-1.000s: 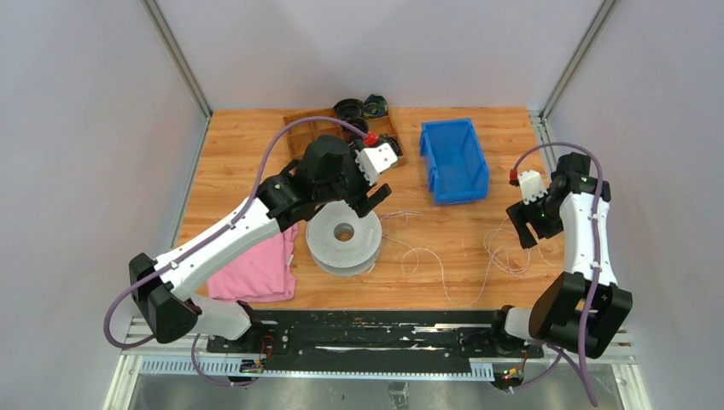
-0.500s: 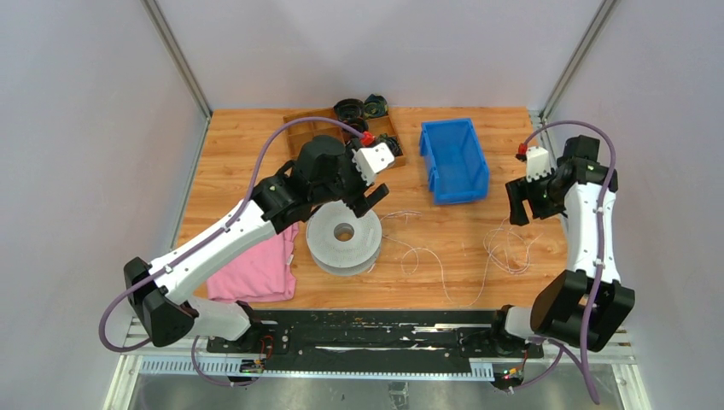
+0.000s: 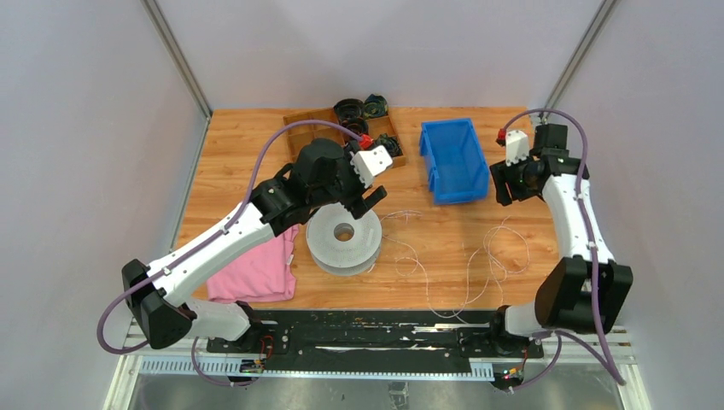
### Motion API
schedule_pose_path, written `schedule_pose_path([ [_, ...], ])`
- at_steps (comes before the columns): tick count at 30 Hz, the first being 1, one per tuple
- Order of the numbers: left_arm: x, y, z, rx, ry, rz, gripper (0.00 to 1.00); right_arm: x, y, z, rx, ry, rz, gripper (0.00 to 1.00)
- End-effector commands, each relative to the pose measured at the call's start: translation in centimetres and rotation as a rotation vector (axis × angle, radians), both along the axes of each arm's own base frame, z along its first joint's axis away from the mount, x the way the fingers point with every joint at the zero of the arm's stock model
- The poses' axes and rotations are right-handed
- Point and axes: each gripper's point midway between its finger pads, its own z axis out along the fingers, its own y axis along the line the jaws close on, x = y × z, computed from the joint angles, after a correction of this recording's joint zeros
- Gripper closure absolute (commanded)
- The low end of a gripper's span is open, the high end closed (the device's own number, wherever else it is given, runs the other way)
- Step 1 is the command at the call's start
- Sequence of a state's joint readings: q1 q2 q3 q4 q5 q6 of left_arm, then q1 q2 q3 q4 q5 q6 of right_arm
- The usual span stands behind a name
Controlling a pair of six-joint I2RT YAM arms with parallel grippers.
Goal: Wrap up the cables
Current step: Adjust the cable at the center of the board.
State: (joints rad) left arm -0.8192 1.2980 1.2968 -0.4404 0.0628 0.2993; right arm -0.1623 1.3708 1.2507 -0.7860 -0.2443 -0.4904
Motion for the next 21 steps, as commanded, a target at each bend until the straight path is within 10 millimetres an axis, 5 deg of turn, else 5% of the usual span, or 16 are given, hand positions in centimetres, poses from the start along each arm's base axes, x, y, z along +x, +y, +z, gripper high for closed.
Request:
schedule_pose_path([
  [1, 0.0, 0.1, 1.2, -0.036, -0.036, 0.002, 0.18, 1.0, -1.7, -4.7, -0.075, 0.112, -0.104, 0.40],
  [8, -0.2, 0.1, 1.0, -0.044, -0.029, -0.004, 0.17, 0.7, -1.7, -10.2, -0.026, 0.213, -0.190, 0.36],
  [21, -0.4, 0.3, 0.8, -0.048, -0.030, -0.007, 0.17, 0.1, -3.9, -13.5, 0.028, 0.248, -0.371, 0.45],
])
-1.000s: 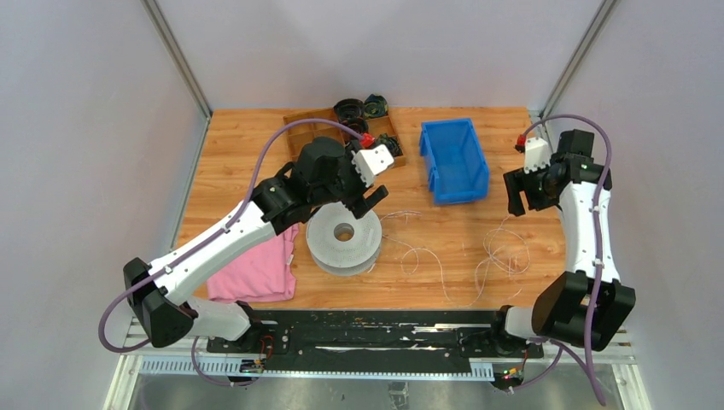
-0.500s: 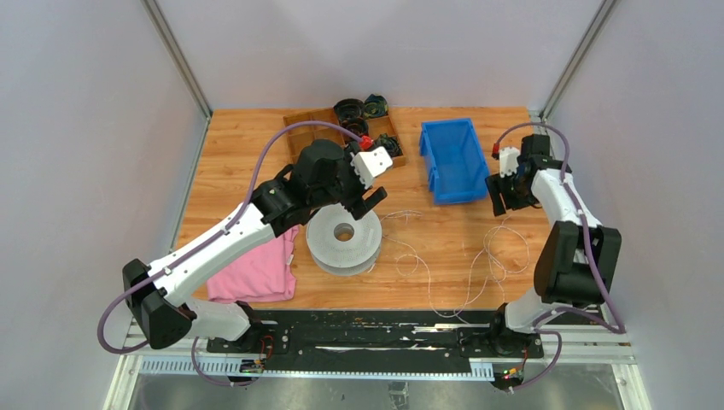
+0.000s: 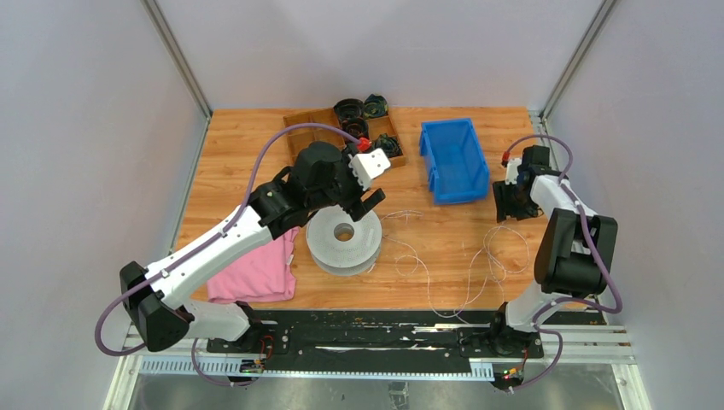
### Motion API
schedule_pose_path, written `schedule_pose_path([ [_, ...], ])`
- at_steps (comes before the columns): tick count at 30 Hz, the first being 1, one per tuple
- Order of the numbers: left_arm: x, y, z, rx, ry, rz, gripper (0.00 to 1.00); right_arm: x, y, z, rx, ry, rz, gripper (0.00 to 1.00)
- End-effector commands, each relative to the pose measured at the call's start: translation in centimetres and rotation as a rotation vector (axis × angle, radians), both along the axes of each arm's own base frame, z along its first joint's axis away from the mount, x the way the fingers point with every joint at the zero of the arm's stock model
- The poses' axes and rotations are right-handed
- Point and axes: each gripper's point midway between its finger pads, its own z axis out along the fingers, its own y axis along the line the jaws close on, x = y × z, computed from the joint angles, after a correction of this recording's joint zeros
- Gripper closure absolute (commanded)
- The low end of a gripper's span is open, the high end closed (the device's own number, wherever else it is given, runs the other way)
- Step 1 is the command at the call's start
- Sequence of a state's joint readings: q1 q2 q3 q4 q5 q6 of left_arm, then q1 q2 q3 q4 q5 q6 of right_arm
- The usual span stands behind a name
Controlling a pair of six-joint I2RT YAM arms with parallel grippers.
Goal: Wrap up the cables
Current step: Adjust the cable at the center of the board.
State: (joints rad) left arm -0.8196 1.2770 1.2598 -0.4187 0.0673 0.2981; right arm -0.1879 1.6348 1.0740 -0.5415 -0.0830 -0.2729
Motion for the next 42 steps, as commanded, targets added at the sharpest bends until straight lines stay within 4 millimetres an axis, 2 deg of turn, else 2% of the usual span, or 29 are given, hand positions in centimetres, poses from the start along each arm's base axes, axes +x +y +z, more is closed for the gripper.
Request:
schedule_pose_path([
  [1, -0.1, 0.1, 1.2, -0.043, -0.029, -0.004, 0.17, -0.3, -1.0, -1.4, 0.033, 0.020, -0.089, 0.48],
  [7, -0.2, -0.1, 0.8, -0.043, -0.023, -0.008, 0.17, -0.4, 0.0, -2.2, 0.091, 0.044, -0.080, 0.66],
  [13, -0.1, -0.1, 0.8, -0.041, -0.024, -0.008, 0.17, 0.1, -0.1, -2.1, 0.093, 0.036, -0.082, 0.85],
  [15, -0.1, -0.1, 0.7, -0.039, -0.022, -0.008, 0.17, 0.5, -0.3, -2.0, 0.090, 0.031, -0.086, 0.87],
  [18, -0.1, -0.1, 0.5, -0.036, -0.020, -0.006, 0.17, 0.9, 0.0, -1.9, 0.105, 0.024, -0.085, 0.86],
  [22, 0.0, 0.0, 0.3, -0.030, -0.023, -0.006, 0.17, 0.9, 0.7, -1.9, 0.139, 0.027, -0.079, 0.76],
  [25, 0.0, -0.1, 0.3, -0.030, -0.022, -0.005, 0.17, 1.0, 1.0, -1.8, 0.159, 0.023, -0.084, 0.74],
  [37, 0.1, -0.3, -0.2, -0.024, -0.013, -0.011, 0.17, 2.5, 1.7, -1.5, 0.211, -0.009, -0.111, 0.74],
  [42, 0.1, -0.3, -0.4, -0.019, -0.011, -0.010, 0.17, 3.0, 1.8, -1.4, 0.218, -0.014, -0.115, 0.79],
])
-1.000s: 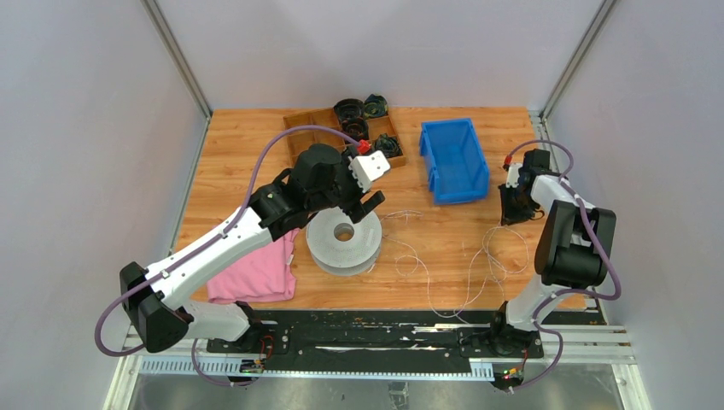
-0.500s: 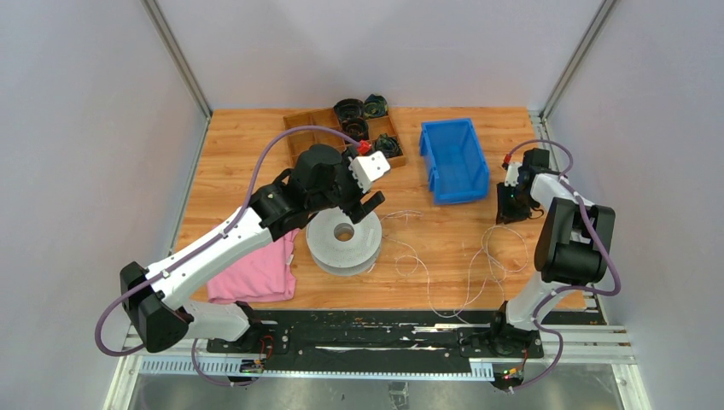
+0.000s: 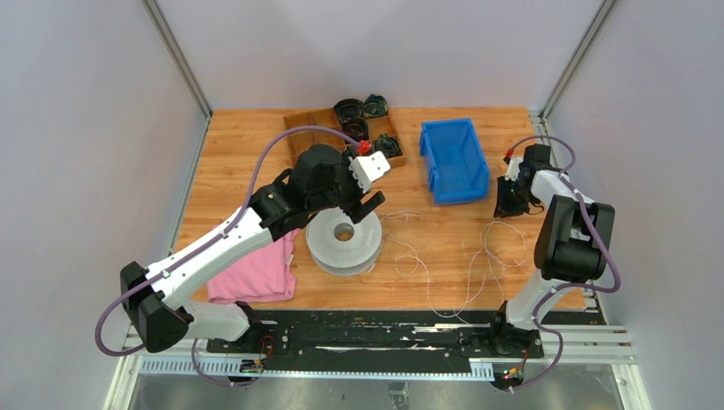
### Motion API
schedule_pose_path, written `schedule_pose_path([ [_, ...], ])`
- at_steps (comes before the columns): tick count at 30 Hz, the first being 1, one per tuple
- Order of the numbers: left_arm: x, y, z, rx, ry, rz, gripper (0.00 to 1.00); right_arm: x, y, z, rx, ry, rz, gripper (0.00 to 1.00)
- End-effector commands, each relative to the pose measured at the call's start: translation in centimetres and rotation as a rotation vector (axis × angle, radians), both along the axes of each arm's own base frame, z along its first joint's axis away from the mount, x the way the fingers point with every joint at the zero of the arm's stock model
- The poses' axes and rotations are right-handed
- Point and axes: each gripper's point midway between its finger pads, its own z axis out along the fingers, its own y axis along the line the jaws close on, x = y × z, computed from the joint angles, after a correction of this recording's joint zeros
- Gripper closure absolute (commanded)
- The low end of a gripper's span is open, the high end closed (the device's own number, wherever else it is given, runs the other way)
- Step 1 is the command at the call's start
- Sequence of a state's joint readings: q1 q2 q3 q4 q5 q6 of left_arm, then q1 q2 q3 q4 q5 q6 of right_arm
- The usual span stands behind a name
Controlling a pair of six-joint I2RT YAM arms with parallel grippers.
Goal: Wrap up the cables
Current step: Adjust the cable at the center of the board.
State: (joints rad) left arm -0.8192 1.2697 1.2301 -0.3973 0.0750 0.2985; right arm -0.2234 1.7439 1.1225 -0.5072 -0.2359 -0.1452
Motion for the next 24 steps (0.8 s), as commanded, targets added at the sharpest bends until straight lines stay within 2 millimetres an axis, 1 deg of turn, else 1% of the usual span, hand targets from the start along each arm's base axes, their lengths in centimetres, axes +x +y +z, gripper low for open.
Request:
schedule_pose_path([
  [1, 0.2, -0.3, 0.2, -0.017, -0.014, -0.005, 0.17, 1.1, 0.1, 0.3, 0.026, -0.017, -0.017, 0.82],
  [5, 0.3, -0.2, 0.2, -0.016, -0.016, -0.003, 0.17, 1.4, 0.2, 0.3, 0.025, -0.018, -0.013, 0.88],
  [10, 0.4, -0.2, 0.1, -0.011, -0.017, -0.002, 0.17, 2.2, 0.3, 0.8, 0.024, -0.043, -0.011, 0.90],
  [14, 0.4, -0.2, -0.1, -0.007, -0.020, 0.000, 0.16, 2.8, 0.5, 1.3, 0.037, -0.068, -0.012, 0.98],
  [15, 0.4, -0.1, 0.0, -0.006, -0.021, 0.001, 0.16, 3.0, 0.7, 1.6, 0.046, -0.075, -0.010, 0.99],
  [18, 0.4, -0.1, 0.0, -0.007, -0.019, 0.003, 0.16, 3.2, 1.0, 2.7, 0.060, -0.109, -0.007, 0.99],
  [24, 0.4, -0.1, 0.1, -0.009, -0.021, 0.002, 0.16, 2.6, 1.7, 5.3, 0.073, -0.166, 0.027, 0.99],
])
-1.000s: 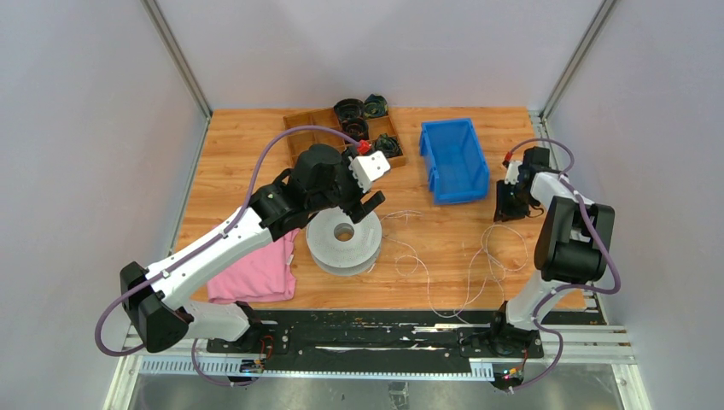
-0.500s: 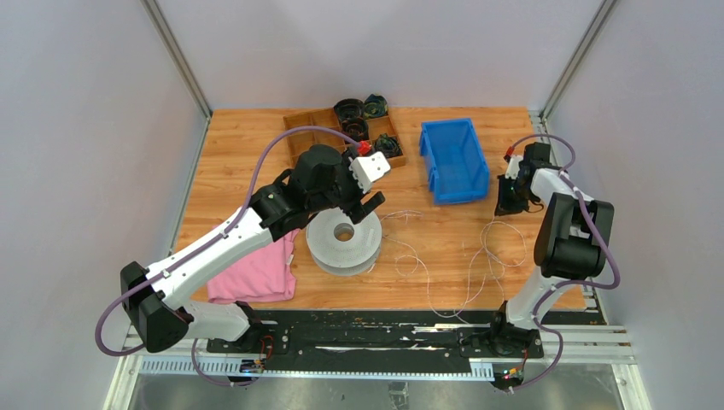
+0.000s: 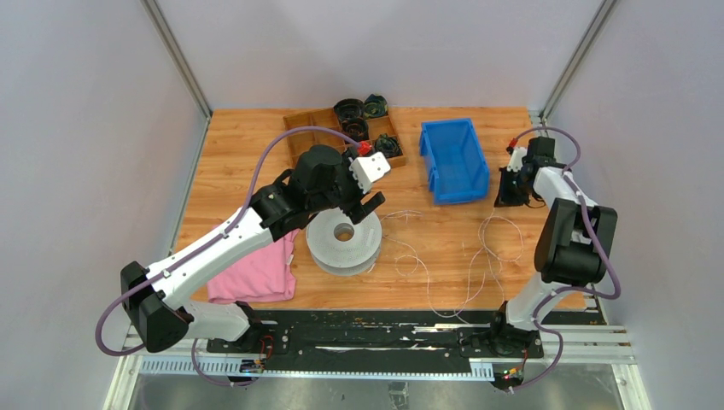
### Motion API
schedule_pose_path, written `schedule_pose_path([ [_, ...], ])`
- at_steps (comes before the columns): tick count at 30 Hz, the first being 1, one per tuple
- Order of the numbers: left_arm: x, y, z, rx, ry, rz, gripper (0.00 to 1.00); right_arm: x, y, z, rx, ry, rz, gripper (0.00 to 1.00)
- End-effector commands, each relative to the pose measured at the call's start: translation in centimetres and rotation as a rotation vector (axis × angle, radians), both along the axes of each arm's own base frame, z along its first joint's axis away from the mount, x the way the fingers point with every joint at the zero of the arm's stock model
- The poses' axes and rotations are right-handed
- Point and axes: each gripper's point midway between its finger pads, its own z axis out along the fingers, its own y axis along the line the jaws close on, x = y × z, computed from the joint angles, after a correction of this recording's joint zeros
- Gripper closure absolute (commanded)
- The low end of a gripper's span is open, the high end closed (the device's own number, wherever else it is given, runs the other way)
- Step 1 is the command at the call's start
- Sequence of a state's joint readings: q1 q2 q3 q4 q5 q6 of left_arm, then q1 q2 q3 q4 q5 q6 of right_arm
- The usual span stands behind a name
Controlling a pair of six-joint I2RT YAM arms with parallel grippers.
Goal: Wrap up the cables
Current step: Adjust the cable at the center of the board.
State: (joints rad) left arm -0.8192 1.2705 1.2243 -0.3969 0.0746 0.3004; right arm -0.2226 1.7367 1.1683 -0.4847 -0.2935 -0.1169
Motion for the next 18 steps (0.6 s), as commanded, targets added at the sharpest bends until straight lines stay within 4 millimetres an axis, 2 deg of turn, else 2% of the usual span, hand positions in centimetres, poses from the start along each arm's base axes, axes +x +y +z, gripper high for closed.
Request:
schedule_pose_path([
  [1, 0.4, -0.1, 0.5, -0.016, -0.026, 0.002, 0.16, 0.2, 1.2, 4.1, 0.029, -0.097, 0.037, 0.99],
  [5, 0.5, 0.0, 0.7, -0.022, -0.029, 0.014, 0.16, -0.2, 2.7, 7.9, 0.077, -0.174, 0.093, 0.99],
  [10, 1.2, 0.3, 1.2, -0.051, -0.020, 0.063, 0.17, 0.0, 5.9, 15.0, 0.183, -0.323, 0.196, 0.99],
  [15, 1.7, 0.3, 1.6, -0.115, 0.028, 0.074, 0.18, -0.2, 11.4, 23.3, 0.209, -0.514, 0.424, 0.99],
  [18, 2.0, -0.3, 2.5, -0.142, 0.033, 0.037, 0.19, -1.6, 15.6, 26.9, 0.260, -0.566, 0.583, 0.99],
])
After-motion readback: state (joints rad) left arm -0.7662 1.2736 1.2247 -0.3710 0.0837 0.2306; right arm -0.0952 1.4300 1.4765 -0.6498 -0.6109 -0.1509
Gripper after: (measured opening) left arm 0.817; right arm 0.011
